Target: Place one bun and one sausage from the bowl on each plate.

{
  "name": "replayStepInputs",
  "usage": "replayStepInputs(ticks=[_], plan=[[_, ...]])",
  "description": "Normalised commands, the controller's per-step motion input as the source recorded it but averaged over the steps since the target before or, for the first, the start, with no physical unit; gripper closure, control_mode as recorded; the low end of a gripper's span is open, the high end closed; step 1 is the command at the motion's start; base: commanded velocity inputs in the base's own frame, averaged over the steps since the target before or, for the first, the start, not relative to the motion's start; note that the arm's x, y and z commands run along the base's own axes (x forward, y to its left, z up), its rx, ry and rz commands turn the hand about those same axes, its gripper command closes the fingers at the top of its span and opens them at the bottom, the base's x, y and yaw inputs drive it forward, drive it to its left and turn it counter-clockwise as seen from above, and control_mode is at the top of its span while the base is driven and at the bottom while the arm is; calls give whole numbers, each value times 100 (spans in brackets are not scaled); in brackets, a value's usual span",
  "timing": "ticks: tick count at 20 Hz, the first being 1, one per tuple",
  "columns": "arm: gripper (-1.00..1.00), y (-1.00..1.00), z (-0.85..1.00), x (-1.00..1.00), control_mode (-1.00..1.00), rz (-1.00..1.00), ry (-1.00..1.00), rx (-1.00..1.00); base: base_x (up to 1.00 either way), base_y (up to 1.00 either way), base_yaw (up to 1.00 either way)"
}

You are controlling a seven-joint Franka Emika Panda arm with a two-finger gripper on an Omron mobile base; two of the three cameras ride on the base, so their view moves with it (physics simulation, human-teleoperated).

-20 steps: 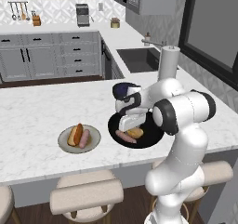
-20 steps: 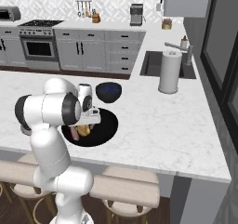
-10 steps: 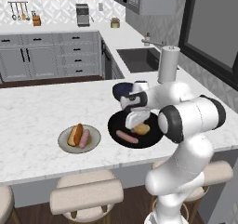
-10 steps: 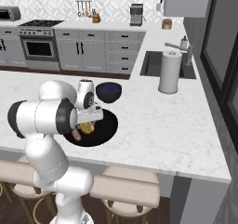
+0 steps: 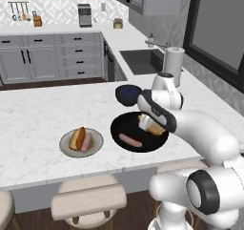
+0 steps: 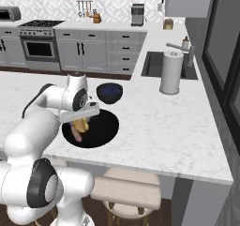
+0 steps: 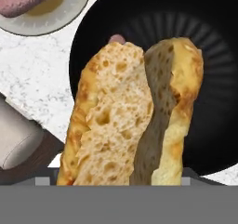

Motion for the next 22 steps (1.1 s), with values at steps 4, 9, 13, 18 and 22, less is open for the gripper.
replayStepInputs(ticks=[4, 9, 13, 18, 22], plan=[[100, 0, 100, -59, -100, -12, -6, 0, 0, 0, 0], [100, 0, 53, -26, -100, -11, 0, 0, 0, 0, 0], [100, 0, 0, 0, 100, 0, 0, 0, -72, 44, -9], [100, 0, 0, 0, 100, 0, 0, 0, -51, 100, -12], [100, 0, 0, 0, 100, 0, 0, 0, -6, 100, -7]])
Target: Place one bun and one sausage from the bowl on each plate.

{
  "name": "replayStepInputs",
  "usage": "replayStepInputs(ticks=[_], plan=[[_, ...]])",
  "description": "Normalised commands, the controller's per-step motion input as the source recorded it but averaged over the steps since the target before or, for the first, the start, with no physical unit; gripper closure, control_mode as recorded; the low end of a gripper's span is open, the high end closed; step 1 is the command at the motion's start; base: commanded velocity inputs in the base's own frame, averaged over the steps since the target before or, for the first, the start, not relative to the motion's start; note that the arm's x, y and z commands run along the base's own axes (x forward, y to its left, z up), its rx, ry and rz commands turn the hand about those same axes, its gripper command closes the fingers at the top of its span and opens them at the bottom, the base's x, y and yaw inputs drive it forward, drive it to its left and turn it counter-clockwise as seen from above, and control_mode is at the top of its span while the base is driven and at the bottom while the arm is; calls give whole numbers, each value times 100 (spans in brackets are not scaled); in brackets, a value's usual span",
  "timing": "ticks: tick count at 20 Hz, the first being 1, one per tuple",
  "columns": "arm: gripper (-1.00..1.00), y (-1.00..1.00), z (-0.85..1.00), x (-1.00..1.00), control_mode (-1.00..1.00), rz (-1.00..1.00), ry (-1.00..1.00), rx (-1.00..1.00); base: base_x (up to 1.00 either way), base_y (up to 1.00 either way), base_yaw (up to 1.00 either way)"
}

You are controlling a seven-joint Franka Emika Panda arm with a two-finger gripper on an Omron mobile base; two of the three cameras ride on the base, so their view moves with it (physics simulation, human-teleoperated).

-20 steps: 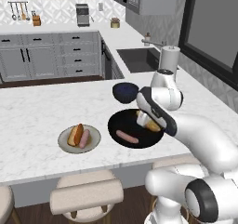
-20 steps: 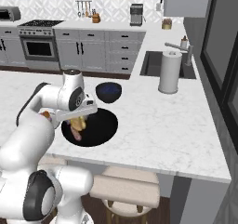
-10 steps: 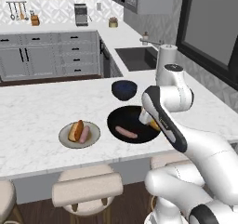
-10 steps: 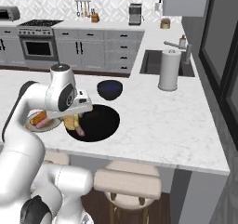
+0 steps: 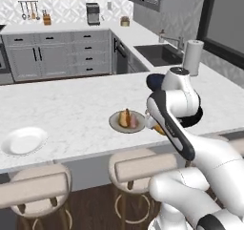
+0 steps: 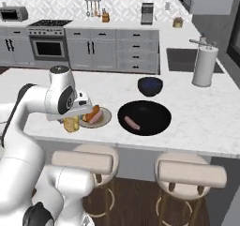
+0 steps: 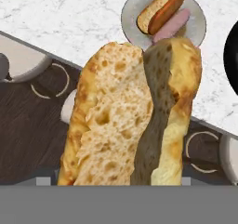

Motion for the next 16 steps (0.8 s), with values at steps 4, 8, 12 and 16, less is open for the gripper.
replayStepInputs(ticks=[4, 8, 12, 16], plan=[[100, 0, 0, 0, 100, 0, 0, 0, 0, 100, -4], [100, 0, 0, 0, 100, 0, 0, 0, 16, 100, -3], [100, 0, 0, 0, 100, 0, 0, 0, 63, 97, 0], [100, 41, 1, 70, -100, 0, 0, 0, 24, 19, 0]])
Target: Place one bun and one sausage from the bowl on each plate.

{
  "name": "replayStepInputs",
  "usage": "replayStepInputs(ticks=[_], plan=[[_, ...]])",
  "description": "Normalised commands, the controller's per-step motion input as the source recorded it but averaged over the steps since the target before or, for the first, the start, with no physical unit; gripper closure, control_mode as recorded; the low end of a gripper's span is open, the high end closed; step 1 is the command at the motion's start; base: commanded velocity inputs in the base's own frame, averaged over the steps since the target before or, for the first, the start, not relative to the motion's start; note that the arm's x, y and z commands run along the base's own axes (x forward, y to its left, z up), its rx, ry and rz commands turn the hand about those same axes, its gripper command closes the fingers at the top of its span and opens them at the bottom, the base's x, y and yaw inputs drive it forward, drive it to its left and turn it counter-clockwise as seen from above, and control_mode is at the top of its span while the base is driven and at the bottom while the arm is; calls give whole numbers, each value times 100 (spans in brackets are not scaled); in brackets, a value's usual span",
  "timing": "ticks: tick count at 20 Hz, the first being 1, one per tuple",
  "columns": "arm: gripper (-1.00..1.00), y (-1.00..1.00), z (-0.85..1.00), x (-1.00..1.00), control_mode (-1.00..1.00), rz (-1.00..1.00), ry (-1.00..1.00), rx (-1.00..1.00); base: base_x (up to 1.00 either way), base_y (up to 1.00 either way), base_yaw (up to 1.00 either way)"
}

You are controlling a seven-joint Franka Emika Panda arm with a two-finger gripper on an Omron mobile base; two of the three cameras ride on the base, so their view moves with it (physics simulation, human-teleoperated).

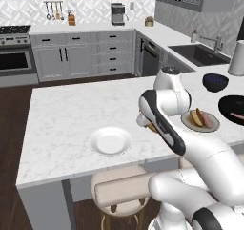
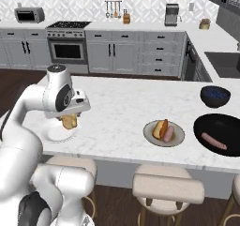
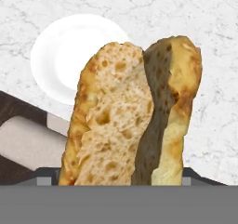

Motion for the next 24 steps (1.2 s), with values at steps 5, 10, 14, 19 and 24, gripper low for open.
replayStepInputs(ticks=[5, 10, 14, 19, 24], plan=[[100, 69, -37, 67, -100, 0, 4, 0, 0, 0, 0], [100, 77, -76, 95, -100, 0, 10, 0, 0, 0, 0], [100, 34, -72, 92, -100, 0, 1, 0, 0, 0, 0], [-100, 14, -70, 38, -100, -2, 1, 0, 0, 0, 0], [-100, -1, -49, -8, -100, -4, -1, 0, 0, 0, 0]])
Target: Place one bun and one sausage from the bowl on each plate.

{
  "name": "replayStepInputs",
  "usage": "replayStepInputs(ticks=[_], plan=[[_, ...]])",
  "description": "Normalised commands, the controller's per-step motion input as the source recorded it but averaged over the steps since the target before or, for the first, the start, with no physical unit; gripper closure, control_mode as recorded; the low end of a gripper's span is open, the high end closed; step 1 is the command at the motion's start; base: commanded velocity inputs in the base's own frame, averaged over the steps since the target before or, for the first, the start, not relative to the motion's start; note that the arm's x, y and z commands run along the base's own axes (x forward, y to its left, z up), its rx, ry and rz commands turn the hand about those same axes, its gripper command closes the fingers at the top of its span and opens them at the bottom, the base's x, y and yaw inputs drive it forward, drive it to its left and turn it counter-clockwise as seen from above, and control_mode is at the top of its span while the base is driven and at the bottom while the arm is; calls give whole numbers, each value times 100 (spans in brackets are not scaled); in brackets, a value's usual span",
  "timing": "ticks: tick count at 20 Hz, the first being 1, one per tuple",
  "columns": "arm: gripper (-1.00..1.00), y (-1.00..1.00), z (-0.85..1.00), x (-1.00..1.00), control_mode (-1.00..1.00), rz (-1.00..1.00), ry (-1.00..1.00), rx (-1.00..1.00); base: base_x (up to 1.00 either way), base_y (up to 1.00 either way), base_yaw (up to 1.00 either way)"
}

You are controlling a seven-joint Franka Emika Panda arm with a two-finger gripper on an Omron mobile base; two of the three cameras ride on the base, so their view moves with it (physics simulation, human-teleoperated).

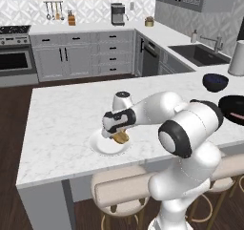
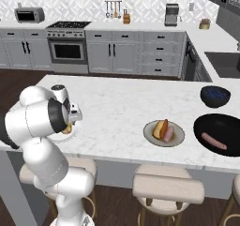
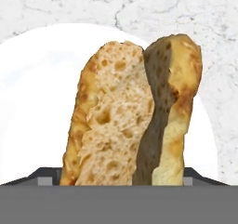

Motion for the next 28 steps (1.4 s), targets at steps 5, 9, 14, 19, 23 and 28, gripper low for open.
replayStepInputs(ticks=[5, 9, 14, 19, 23, 28], plan=[[-100, -7, 22, -11, -100, -6, -5, 0, 0, 0, 0], [-100, -2, 91, 0, -100, -10, 0, 1, 0, 0, 0], [-100, -17, 100, -58, -100, -8, -2, 8, 0, 0, 0], [-100, -28, 100, -100, -100, -10, 1, 10, 0, 0, 0], [-100, -22, 85, -100, -100, -12, 2, 1, 0, 0, 0], [-100, -19, 42, -80, 100, -6, 0, 0, -18, -8, -1]])
